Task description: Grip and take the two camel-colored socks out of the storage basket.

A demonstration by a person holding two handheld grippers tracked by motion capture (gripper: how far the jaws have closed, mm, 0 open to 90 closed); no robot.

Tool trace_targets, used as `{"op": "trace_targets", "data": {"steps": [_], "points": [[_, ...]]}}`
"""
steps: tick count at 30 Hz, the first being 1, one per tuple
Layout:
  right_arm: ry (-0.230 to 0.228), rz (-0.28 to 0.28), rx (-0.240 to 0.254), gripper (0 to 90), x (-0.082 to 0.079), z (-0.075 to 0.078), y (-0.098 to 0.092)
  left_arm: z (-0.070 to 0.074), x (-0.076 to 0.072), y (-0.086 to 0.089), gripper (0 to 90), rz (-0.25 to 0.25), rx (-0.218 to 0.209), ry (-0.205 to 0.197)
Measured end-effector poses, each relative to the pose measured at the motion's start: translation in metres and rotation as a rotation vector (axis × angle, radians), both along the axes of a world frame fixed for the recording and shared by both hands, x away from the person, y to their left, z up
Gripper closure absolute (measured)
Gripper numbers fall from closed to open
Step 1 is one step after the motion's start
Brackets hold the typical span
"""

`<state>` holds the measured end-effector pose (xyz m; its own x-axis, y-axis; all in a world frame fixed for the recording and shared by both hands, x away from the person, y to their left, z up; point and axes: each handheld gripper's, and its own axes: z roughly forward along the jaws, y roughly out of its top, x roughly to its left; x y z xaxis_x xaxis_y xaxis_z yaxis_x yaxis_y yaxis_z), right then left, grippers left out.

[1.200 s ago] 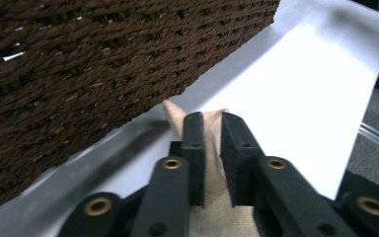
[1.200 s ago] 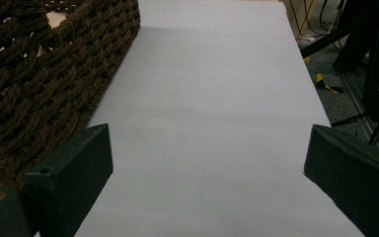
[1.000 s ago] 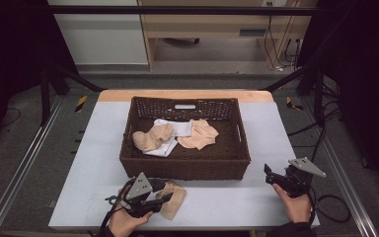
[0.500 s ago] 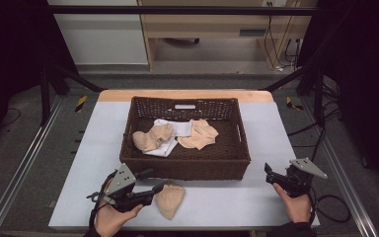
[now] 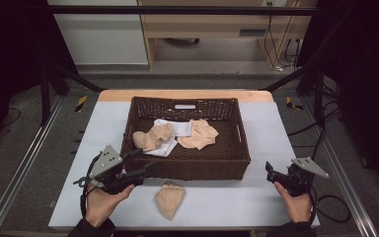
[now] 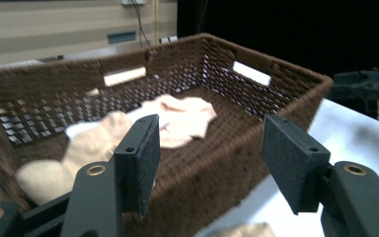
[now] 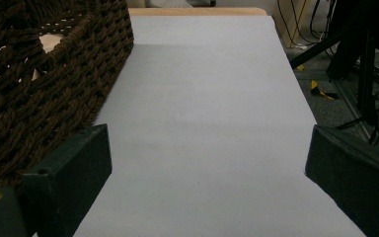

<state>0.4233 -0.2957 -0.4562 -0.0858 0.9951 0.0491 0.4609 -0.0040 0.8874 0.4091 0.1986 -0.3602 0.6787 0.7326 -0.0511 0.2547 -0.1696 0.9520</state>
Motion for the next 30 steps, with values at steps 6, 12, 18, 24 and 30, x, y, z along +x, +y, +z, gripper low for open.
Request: {"op": "trace_targets", "data": {"steps": [6, 12, 18, 24, 30], "points": [[-0.004, -0.004, 0.006, 4.3, 0.0, 0.001, 0.0, 0.014, 0.019, -0.003, 39.2, 0.028, -0.007, -0.015], [-0.008, -0.005, -0.001, 4.3, 0.001, 0.001, 0.0, 0.023, 0.038, -0.006, 39.2, 0.059, -0.01, -0.02], [-0.009, -0.004, -0.002, 4.3, 0.001, 0.002, 0.0, 0.028, 0.066, -0.015, 40.9, 0.093, -0.013, -0.014], [-0.009, -0.001, -0.004, 4.3, 0.001, 0.001, 0.0, 0.025, 0.087, -0.022, 42.6, 0.105, -0.012, -0.02], [-0.008, 0.002, -0.006, 4.4, 0.002, 0.001, 0.0, 0.013, 0.114, -0.029, 43.1, 0.143, 0.015, 0.015]]}}
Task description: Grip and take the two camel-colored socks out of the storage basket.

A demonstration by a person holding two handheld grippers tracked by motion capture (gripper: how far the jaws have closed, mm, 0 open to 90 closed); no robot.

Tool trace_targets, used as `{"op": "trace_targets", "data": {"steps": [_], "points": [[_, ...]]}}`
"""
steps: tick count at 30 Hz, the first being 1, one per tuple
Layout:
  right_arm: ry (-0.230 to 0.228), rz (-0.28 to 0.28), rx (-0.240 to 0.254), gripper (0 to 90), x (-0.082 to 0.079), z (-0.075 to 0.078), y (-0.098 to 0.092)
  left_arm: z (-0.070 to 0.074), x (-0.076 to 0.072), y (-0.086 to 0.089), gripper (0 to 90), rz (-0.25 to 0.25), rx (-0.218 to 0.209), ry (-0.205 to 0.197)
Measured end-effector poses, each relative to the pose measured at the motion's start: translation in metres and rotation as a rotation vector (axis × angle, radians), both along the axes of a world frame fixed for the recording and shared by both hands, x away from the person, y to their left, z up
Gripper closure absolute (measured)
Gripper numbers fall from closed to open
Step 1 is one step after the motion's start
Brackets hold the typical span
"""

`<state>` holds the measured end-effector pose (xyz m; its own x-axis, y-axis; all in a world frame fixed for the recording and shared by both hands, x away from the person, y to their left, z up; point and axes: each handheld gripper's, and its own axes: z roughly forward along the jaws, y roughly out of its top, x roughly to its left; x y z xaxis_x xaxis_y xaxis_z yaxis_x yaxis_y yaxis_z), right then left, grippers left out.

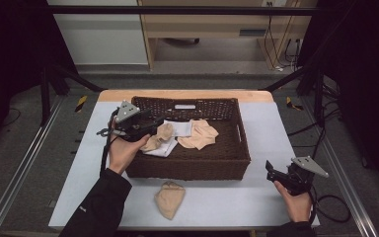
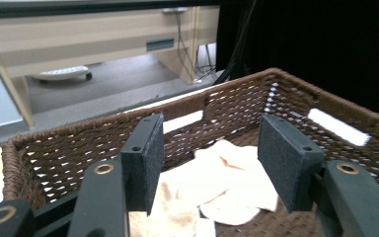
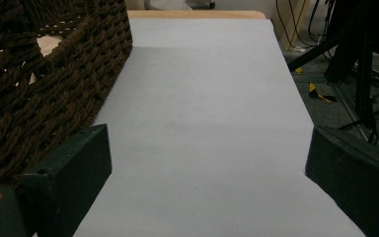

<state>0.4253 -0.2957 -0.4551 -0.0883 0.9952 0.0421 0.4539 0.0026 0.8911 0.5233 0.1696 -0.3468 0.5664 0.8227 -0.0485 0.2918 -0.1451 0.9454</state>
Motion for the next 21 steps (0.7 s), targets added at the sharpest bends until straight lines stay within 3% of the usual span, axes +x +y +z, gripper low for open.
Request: {"op": "trace_targets", "data": {"steps": [4, 8, 16, 17, 21], "points": [[0.003, -0.004, 0.001, 4.3, 0.0, 0.0, 0.0, -0.009, 0.011, -0.002, 42.8, 0.014, 0.001, 0.029], [0.002, 0.0, -0.005, 4.4, 0.0, 0.0, 0.0, -0.018, 0.022, -0.006, 42.8, 0.024, 0.031, 0.053], [0.007, 0.005, -0.009, 4.5, 0.001, -0.001, 0.001, -0.039, 0.042, -0.014, 40.8, 0.032, 0.104, 0.095], [0.007, 0.004, -0.012, 4.5, 0.001, -0.001, 0.001, -0.045, 0.046, -0.015, 40.6, 0.037, 0.135, 0.118], [0.012, 0.004, -0.014, 4.5, 0.001, -0.001, 0.001, -0.058, 0.052, -0.018, 39.6, 0.04, 0.173, 0.163]]}}
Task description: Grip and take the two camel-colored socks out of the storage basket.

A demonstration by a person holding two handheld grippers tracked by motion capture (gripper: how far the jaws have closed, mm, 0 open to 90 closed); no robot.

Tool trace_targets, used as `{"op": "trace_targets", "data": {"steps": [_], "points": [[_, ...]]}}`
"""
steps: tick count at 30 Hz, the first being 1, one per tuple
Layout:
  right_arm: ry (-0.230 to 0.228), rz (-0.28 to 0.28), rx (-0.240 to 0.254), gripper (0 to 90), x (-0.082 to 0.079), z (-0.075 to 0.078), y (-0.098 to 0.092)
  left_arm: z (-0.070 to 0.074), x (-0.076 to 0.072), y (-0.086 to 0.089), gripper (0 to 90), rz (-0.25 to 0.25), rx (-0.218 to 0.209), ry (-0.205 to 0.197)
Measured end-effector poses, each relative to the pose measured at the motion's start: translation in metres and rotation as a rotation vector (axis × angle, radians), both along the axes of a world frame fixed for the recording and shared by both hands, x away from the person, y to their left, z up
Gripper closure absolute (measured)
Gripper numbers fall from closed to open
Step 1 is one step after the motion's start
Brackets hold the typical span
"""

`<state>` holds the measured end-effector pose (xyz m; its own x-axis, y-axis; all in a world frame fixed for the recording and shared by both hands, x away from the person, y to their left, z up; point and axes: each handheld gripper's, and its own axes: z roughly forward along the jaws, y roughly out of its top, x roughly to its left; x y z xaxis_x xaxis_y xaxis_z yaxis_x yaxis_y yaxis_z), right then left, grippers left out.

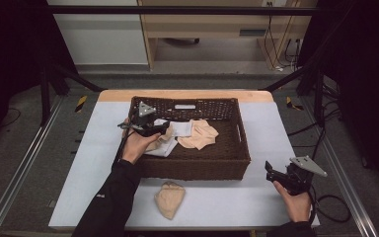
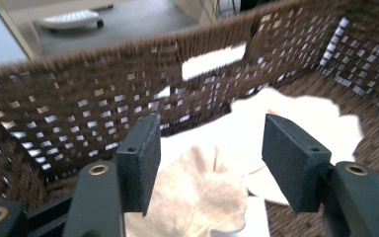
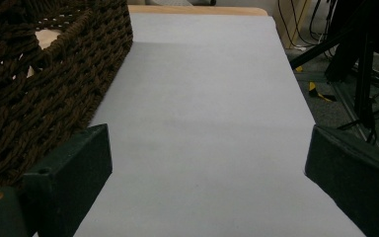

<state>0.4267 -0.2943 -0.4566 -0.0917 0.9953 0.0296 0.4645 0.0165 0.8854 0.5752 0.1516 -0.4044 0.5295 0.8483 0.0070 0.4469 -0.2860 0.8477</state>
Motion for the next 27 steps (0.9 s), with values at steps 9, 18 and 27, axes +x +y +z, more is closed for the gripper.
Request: {"op": "trace_targets", "data": {"steps": [9, 18, 27], "points": [[0.0, -0.001, -0.002, 4.5, 0.0, 0.0, 0.0, -0.017, 0.003, -0.005, 31.7, -0.021, 0.038, 0.089], [0.0, -0.003, -0.005, 4.4, 0.0, 0.0, 0.0, -0.026, 0.007, -0.008, 22.7, -0.05, 0.121, 0.133], [-0.001, -0.001, -0.002, 4.4, 0.0, 0.0, 0.0, -0.031, 0.01, -0.008, 26.9, -0.057, 0.186, 0.154]]}}
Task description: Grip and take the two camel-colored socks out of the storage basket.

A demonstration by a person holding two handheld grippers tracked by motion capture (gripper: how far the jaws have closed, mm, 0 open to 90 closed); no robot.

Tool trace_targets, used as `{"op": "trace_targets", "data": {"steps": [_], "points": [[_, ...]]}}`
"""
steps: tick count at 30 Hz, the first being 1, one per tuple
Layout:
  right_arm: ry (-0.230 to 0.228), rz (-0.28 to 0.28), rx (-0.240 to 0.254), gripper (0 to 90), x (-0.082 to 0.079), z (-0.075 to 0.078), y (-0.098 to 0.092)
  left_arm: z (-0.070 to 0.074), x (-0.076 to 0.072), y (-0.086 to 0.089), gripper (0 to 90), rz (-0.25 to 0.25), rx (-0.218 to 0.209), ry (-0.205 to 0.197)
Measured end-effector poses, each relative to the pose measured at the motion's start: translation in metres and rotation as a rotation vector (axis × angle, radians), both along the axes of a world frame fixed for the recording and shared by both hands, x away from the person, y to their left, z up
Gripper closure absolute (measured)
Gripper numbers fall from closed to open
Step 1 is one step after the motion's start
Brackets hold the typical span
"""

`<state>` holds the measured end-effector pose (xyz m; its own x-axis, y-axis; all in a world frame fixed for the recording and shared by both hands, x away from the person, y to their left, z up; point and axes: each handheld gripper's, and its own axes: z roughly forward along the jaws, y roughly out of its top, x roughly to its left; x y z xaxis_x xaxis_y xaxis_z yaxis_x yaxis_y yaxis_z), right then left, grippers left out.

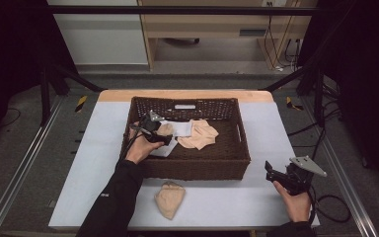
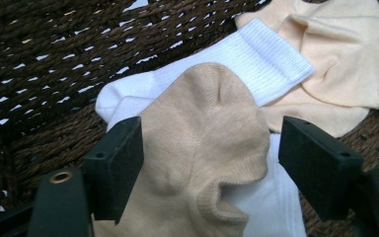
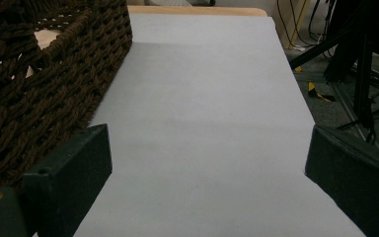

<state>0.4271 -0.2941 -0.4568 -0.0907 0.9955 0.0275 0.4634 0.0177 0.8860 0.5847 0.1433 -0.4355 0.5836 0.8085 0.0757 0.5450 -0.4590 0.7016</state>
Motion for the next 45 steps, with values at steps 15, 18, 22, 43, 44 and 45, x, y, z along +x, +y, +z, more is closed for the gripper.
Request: {"op": "trace_targets", "data": {"steps": [15, 18, 22, 43, 44, 45], "points": [[0.015, 0.01, 0.001, 4.9, 0.0, -0.001, 0.001, -0.001, -0.001, 0.004, 57.6, 0.034, -0.005, 0.091], [0.016, 0.011, 0.003, 5.0, 0.0, 0.0, 0.001, 0.001, -0.002, 0.006, 65.6, 0.056, -0.03, 0.104], [0.017, 0.012, 0.002, 5.0, 0.0, -0.001, 0.001, 0.006, -0.004, 0.009, 73.4, 0.072, -0.077, 0.1], [0.017, 0.013, 0.004, 5.1, -0.001, 0.0, 0.0, 0.041, -0.029, 0.015, 78.3, 0.039, -0.338, -0.164], [0.017, 0.013, 0.005, 5.1, -0.001, 0.0, 0.0, 0.043, -0.031, 0.016, 78.3, 0.035, -0.35, -0.182], [0.017, 0.013, 0.005, 5.1, -0.001, 0.0, 0.0, 0.043, -0.031, 0.016, 78.3, 0.035, -0.35, -0.182]]}}
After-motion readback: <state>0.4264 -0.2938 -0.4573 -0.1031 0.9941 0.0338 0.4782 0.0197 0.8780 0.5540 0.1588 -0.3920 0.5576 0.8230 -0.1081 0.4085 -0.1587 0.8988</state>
